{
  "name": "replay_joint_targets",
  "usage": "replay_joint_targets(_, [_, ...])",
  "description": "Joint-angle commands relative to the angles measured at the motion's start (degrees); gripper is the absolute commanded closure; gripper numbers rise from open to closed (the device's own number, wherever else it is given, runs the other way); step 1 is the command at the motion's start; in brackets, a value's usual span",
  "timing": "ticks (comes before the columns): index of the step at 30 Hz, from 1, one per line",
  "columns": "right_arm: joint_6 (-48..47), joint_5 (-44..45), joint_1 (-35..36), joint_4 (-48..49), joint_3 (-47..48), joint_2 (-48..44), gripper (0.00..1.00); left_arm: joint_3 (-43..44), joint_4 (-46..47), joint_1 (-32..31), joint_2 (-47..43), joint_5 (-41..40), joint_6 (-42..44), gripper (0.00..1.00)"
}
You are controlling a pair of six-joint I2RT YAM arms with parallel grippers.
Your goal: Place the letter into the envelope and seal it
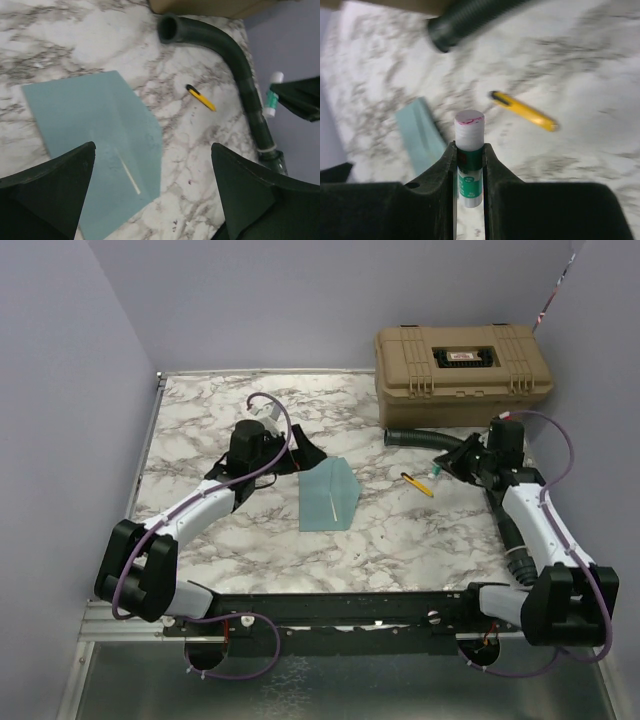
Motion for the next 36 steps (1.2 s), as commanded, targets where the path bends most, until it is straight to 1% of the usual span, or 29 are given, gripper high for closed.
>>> replay_joint_targets(1, [10.08,-10.73,7.34,14.83,-0.88,-5.75,0.97,3.78,9.58,-6.27,0.45,7.33,-2.53,0.01])
replay_joint_targets(4, [15.22,-10.0,12.07,23.01,-0.64,-7.65,0.97,5.86,13.64,-9.77,1.7,7.45,-4.82,0.01])
replay_joint_targets(5, [16.53,-9.84,13.06,25.97,-0.62,-7.82,0.97,6.57,14.54,-10.65,2.37,7.81,-5.37,0.01])
replay_joint_targets(8, [19.03,-11.51,14.46,30.83,-0.03,-6.93,0.96,9.23,16.46,-12.54,4.44,9.27,-7.44,0.02])
replay_joint_targets(10, [18.96,-12.84,15.2,31.36,1.44,-5.68,0.96,10.71,18.49,-13.46,5.67,10.83,-9.46,0.03])
replay_joint_targets(13, [18.62,-14.29,16.38,32.44,2.47,-4.79,0.96,12.83,19.19,-14.61,7.62,10.38,-11.98,0.06])
replay_joint_targets(18, [19.95,-16.34,17.24,34.28,2.89,-4.31,0.95,16.08,19.43,-16.2,11.56,10.4,-13.19,0.12])
replay_joint_targets(20, [20.15,-17.03,17.5,34.63,3.07,-4.19,0.95,17.96,19.43,-16.41,13.78,12.82,-13.13,0.16])
replay_joint_targets(23, [20.15,-17.77,17.53,34.05,3.57,-3.75,0.95,20.86,18.89,-16.47,16.07,18.1,-12.34,0.28])
replay_joint_targets(28, [20.11,-18.98,17.5,33.8,3.93,-3.2,0.95,22.4,18.7,-16.43,17.37,19.16,-12.86,0.43])
replay_joint_targets(32, [19.95,-19.98,17.51,33.77,4.33,-2.44,0.95,23.32,18.74,-16.41,18.23,19.9,-12.41,0.57])
replay_joint_targets(36, [19.27,-20.52,17.5,32.75,4.78,-2.24,0.95,23.87,18.68,-16.36,18.67,20.27,-11.15,0.61])
